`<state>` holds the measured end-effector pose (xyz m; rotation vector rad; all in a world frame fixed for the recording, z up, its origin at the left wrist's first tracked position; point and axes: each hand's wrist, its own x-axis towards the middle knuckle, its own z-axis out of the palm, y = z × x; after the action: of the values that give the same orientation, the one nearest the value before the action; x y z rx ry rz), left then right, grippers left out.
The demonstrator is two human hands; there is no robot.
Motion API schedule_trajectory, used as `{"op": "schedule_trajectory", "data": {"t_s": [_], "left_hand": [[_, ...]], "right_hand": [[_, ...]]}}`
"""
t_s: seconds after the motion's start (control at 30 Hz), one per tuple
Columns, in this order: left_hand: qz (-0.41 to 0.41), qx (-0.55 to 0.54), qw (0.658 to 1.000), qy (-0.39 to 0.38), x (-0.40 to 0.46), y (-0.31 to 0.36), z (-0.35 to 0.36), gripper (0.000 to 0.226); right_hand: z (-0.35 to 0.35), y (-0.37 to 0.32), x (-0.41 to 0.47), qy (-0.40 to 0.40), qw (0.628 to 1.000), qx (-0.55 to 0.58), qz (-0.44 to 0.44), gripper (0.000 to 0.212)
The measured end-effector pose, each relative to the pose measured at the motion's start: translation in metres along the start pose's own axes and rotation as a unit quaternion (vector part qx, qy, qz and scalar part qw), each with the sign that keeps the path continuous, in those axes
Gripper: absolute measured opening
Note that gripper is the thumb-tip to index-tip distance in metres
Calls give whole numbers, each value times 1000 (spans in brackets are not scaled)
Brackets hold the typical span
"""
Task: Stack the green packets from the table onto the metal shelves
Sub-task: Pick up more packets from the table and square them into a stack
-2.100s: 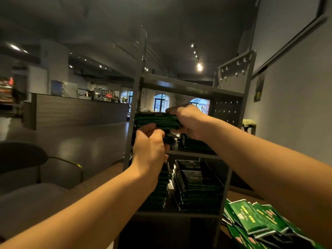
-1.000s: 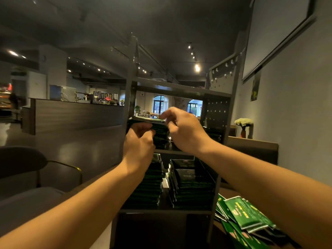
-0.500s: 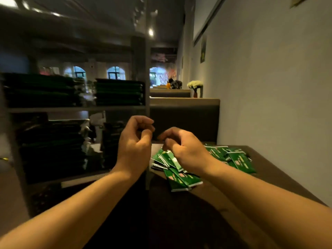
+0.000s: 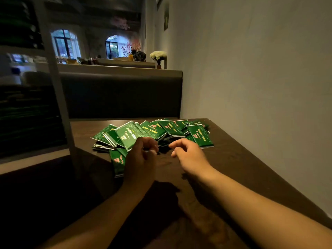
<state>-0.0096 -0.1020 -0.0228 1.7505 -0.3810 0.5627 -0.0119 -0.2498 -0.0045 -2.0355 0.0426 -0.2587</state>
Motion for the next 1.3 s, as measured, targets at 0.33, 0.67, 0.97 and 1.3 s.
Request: {"op": "schedule_trajectory", "data": {"t_s": [0.33, 0.67, 0.97, 1.3], "left_hand": [[-15, -1, 1000, 16, 15, -35, -10, 22], [-15, 9, 1000, 13, 15, -36, -11, 24], [-13, 45, 996, 71, 15, -32, -11, 40], [-103, -27, 994, 16, 23, -26, -21, 36]], "right_hand": [[13, 47, 69, 90, 943, -317, -36, 29], [14, 32, 78, 91, 901, -413, -98, 40], [7, -21, 28, 137, 905, -283, -286, 16], [33, -60, 26, -40, 952, -135, -271, 22]]}}
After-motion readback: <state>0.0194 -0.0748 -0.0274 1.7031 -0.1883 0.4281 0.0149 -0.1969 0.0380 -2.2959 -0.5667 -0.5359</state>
